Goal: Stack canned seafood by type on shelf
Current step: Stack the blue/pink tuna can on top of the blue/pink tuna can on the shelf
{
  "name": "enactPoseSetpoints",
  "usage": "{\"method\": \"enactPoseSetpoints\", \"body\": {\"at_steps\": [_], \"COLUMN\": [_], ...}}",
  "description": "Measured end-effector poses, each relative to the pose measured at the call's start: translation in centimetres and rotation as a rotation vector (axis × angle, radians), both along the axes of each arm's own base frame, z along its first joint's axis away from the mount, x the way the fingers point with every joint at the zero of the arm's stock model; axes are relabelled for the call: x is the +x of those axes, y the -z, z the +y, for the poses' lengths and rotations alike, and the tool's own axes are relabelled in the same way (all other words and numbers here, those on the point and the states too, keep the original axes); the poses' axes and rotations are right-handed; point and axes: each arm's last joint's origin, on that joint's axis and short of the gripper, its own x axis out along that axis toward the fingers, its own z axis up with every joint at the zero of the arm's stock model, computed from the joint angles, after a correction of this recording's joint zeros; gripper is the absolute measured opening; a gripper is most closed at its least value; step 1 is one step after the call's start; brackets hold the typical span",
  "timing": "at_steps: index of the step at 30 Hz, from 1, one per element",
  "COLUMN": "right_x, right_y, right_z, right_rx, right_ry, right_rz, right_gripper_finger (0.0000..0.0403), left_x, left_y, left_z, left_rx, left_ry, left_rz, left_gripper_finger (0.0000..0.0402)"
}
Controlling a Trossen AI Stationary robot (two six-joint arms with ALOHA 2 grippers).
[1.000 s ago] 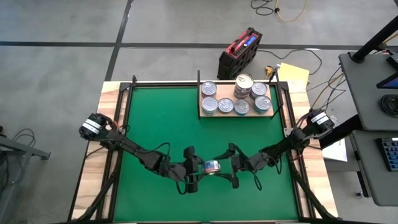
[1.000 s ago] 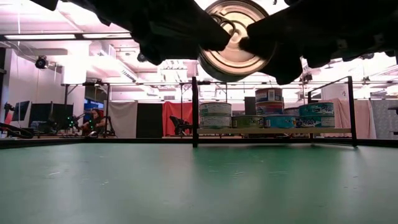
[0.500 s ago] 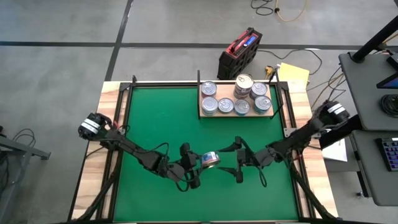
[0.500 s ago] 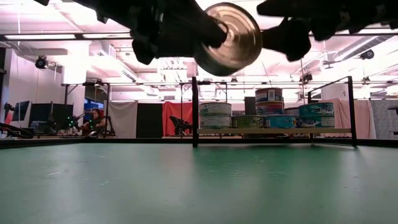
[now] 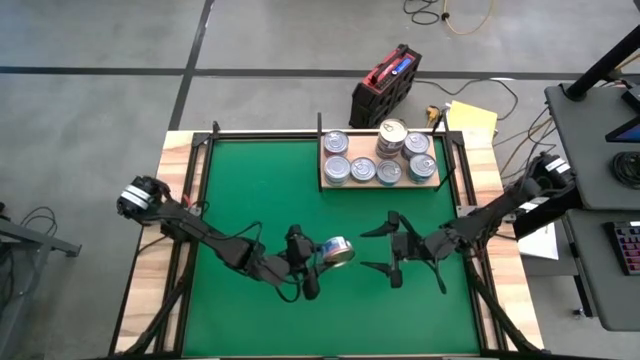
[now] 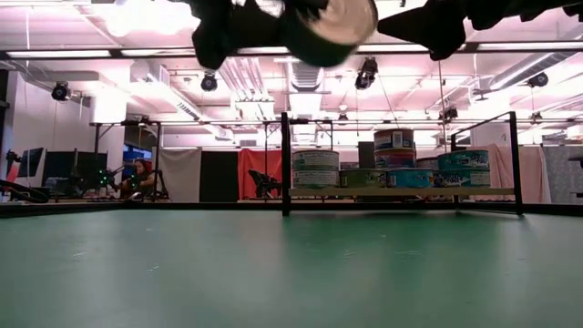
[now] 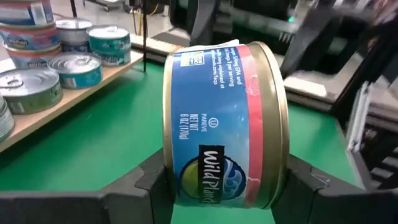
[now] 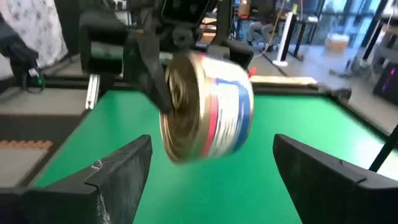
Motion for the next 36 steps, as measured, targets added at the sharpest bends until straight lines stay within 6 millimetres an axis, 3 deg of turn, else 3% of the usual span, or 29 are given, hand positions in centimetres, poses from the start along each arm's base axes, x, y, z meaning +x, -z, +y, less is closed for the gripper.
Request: {"method": "enactPoseSetpoints", "body": {"at_steps": [5, 9, 12, 15, 26, 36], "right_x": [-0.4, -0.7, -0.7, -0.9, -1.4, 0.8], "right_y": [-0.2, -1.2, -2.4, -3.3, -4.7, -4.2], "right_z": [0.6, 2.0, 3.2, 4.1, 6.2, 7.8], "right_rx": [-0.154, -0.328, -0.497, -0.67, -1.035, -1.358], "right_ry": [-0.046, -0.113, -0.138, -0.117, 0.007, 0.141], "right_rz": [-0.012, -0.06, -0.098, -0.083, 0.073, 0.233], "right_gripper_finger": [0.0319, 0.0304, 0.0293, 0.0285, 0.0277, 0.0278], "left_x": [-0.5, -0.3, 0.1, 0.6, 0.9, 1.0], "left_y": [-2.0, -3.6, -3.8, -4.0, -5.2, -5.5], "left_z": [0.6, 2.5, 3.9, 5.1, 5.6, 5.8], "left_rx": [-0.163, -0.415, -0.645, -0.769, -0.863, -0.947], "left_ry": [-0.026, 0.088, 0.078, 0.146, 0.219, 0.198], "left_rz": [-0.09, -0.112, -0.117, -0.108, -0.205, -0.25], "left_gripper_finger": [0.0176, 0.0176, 0.0176, 0.0176, 0.0176, 0.0176]}}
